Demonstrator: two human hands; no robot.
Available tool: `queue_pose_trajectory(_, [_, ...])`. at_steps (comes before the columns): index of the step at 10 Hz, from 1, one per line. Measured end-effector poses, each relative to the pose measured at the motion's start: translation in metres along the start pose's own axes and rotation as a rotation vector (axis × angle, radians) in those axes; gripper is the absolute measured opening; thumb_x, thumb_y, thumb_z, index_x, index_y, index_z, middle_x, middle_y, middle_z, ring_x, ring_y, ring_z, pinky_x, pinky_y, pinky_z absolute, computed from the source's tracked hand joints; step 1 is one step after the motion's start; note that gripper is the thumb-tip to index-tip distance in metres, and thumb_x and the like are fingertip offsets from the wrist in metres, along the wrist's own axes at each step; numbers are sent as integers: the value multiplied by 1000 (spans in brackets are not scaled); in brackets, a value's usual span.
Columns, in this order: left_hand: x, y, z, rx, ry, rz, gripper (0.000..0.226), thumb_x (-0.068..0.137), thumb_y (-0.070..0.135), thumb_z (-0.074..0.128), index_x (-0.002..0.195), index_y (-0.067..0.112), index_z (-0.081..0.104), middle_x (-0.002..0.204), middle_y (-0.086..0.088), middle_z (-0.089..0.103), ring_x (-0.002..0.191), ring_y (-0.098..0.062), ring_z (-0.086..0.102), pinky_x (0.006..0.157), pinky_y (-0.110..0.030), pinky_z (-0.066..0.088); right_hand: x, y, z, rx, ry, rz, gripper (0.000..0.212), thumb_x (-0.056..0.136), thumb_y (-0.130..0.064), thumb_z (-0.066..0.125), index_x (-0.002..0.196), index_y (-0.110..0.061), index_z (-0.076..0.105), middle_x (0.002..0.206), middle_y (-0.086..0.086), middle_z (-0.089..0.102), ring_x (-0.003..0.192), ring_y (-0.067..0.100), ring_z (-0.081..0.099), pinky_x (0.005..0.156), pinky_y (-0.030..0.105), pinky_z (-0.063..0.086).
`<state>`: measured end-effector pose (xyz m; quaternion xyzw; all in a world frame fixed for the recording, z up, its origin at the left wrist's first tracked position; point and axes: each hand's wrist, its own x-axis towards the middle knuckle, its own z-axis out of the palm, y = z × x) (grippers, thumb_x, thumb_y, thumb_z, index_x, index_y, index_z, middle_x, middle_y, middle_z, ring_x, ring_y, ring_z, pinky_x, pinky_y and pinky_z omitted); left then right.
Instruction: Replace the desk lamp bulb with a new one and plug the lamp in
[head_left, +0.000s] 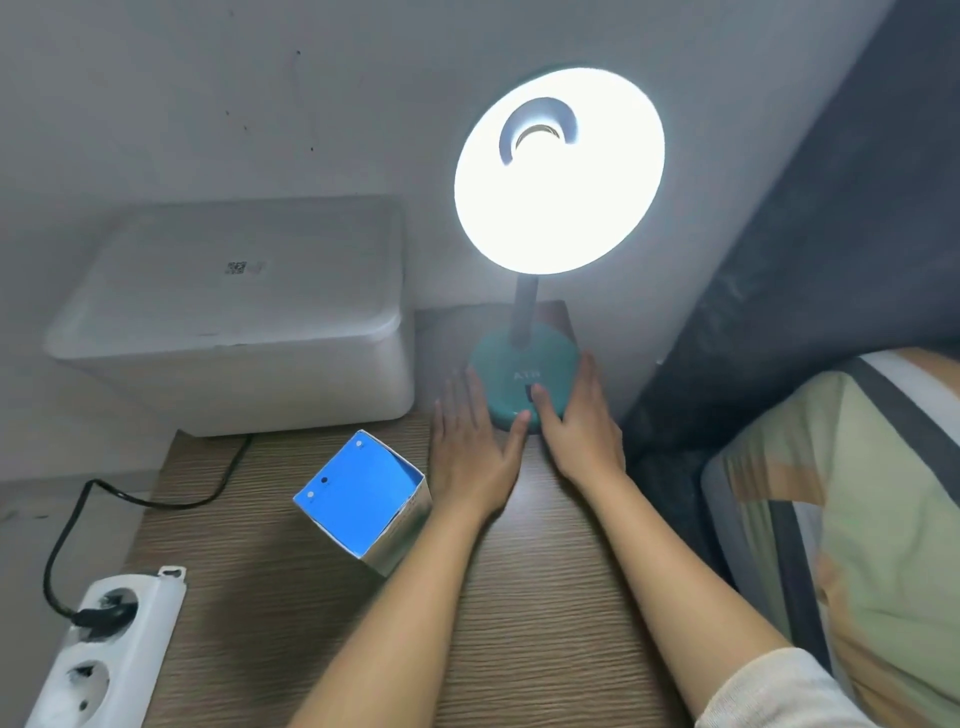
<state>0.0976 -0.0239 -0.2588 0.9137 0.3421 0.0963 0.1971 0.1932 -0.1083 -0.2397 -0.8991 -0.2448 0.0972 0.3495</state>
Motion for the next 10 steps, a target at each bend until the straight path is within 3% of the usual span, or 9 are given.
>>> queue_pose_trajectory(3, [0, 0, 2, 2, 6, 1, 89, 81, 68, 2, 148, 9, -7, 158, -9, 0, 146, -18, -4, 119, -34, -2, 1, -2, -2, 62, -9, 45, 73, 83, -61, 39, 142, -23, 21, 148, 1, 35, 132, 24, 41, 96, 53, 45])
queue_pose_trajectory(6, [1, -1, 5, 0, 57, 3, 91, 79, 66, 3, 148, 7, 0, 157, -13, 7, 146, -22, 4, 115, -30, -6, 3, -11, 0, 152, 100, 128, 65, 85, -46, 56, 138, -20, 30, 139, 0, 45, 125, 20, 47, 94, 39, 42])
queue_pose_trajectory(8, [1, 0, 1, -21, 65, -7, 91, 80, 66, 6, 148, 6, 4, 157, -12, 11, 146, -23, 6, 118, -34, 1, -1, -13, 1, 88, 127, 73, 62, 89, -48, 48, 140, -19, 28, 139, 0, 44, 123, 21, 48, 91, 39, 44])
queue_pose_trajectory(9, [-7, 4, -2, -34, 31, -9, 92, 79, 66, 2, 148, 5, 0, 158, -12, 5, 146, -21, 1, 116, -30, -4, -11, -11, -2, 45, 109, 39, 58, 92, -48, 40, 141, -20, 26, 139, 1, 45, 123, 22, 49, 91, 41, 46])
queue_pose_trajectory(10, [-18, 8, -5, -72, 21, -14, 90, 79, 62, -1, 147, 3, -2, 157, -12, 1, 146, -20, -2, 115, -28, -8, -26, -8, -8, 9, 71, 46, 60, 95, -44, 35, 146, -18, 18, 147, 6, 39, 132, 24, 42, 102, 44, 43])
